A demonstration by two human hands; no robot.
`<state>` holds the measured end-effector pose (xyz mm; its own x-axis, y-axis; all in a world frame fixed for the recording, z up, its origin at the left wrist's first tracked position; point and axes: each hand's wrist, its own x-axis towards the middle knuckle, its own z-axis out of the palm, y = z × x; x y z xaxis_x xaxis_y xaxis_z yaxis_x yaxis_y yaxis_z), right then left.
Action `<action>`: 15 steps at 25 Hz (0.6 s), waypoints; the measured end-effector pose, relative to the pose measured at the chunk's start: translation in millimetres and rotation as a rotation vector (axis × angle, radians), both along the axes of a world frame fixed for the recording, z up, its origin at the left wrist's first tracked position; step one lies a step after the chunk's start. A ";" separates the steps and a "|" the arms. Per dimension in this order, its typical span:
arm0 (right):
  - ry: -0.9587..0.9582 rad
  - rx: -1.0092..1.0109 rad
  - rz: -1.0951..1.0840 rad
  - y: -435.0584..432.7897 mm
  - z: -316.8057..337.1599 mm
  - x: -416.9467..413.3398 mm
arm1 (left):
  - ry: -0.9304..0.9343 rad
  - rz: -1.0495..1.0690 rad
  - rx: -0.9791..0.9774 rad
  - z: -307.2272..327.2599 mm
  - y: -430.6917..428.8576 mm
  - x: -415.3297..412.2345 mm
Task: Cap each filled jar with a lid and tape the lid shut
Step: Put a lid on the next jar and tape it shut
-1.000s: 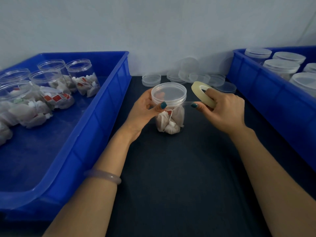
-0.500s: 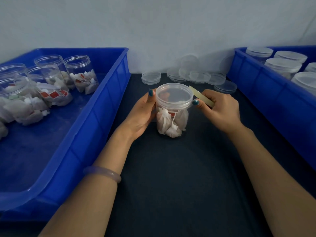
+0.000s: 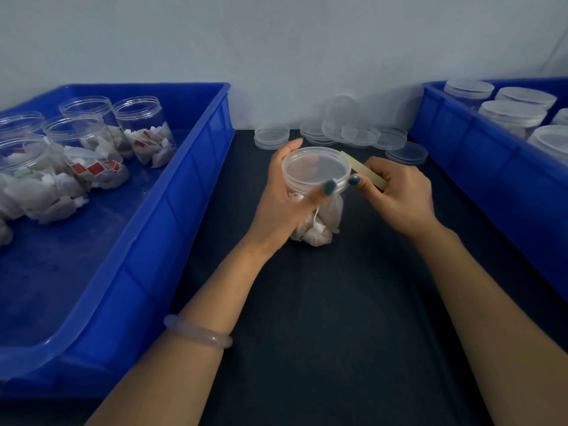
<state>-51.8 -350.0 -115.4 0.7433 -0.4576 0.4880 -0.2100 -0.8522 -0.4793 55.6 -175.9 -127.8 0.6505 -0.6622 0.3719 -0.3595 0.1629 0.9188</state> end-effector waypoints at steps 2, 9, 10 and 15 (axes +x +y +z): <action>0.005 0.008 -0.013 0.8 1.6 -1.1 | -0.084 0.053 0.045 0.0 -2.3 -0.1; -0.019 -0.118 -0.047 7.0 16.8 -7.1 | 0.149 0.104 -0.001 12.9 10.9 16.1; -0.007 -0.097 -0.029 8.6 17.0 -6.1 | 0.206 0.046 -0.004 14.9 14.1 17.9; 0.048 0.080 0.051 18.9 16.0 4.3 | 0.512 -0.337 -0.056 17.8 18.5 13.0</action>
